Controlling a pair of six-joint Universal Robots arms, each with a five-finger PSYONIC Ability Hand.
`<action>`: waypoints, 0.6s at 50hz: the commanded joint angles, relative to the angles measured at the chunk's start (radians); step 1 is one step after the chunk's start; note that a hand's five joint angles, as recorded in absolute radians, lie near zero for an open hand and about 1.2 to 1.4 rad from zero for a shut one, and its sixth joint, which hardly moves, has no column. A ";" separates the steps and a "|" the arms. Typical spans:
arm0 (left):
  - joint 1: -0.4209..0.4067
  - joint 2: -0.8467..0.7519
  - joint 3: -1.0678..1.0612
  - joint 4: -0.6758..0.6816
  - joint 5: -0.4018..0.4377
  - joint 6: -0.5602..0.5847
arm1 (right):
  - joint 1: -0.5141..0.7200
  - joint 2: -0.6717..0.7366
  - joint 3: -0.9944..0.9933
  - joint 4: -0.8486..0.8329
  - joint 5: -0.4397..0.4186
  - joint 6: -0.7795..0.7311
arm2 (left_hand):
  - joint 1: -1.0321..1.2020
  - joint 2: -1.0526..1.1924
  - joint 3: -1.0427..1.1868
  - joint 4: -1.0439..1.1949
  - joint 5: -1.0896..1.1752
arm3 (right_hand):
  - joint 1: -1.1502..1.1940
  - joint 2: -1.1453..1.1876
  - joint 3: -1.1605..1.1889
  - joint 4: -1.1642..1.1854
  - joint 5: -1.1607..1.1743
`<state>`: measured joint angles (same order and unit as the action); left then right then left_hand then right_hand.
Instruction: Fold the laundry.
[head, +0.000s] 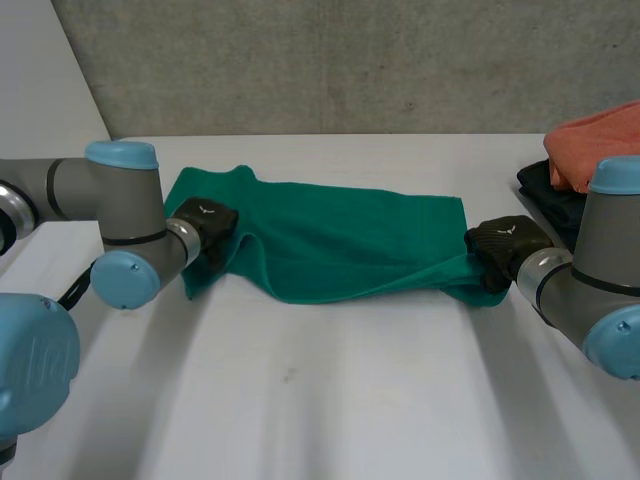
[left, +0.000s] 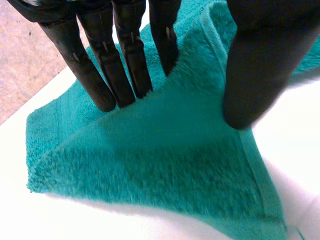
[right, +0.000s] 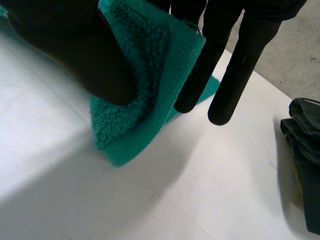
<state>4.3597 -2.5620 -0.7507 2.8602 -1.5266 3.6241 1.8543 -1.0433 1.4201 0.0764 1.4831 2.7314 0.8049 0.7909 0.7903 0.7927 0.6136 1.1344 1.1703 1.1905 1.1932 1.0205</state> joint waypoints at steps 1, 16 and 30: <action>0.006 0.029 -0.001 0.018 -0.049 0.013 | -0.012 -0.004 -0.010 0.006 0.000 -0.016 | 0.591 0.605 0.606 0.604 0.608 | 0.262 0.226 0.206 0.203 0.201; 0.202 0.564 -0.560 -0.149 0.118 0.243 | -0.050 -0.170 -0.035 0.591 -0.089 -0.425 | 0.591 0.605 0.606 0.604 0.608 | 0.262 0.226 0.206 0.203 0.201; 0.238 0.576 -0.711 -0.179 0.201 0.478 | -0.024 -0.121 -0.010 0.665 -0.032 -0.503 | 0.591 0.605 0.606 0.604 0.608 | 0.262 0.226 0.206 0.203 0.201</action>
<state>4.6225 -1.9328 -1.5131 2.6535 -1.3299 4.0880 1.8071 -1.2186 1.4392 0.8838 1.4202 2.1587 1.1584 1.1946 1.1870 1.1945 0.9823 1.1344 1.1703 1.1905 1.1932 1.0237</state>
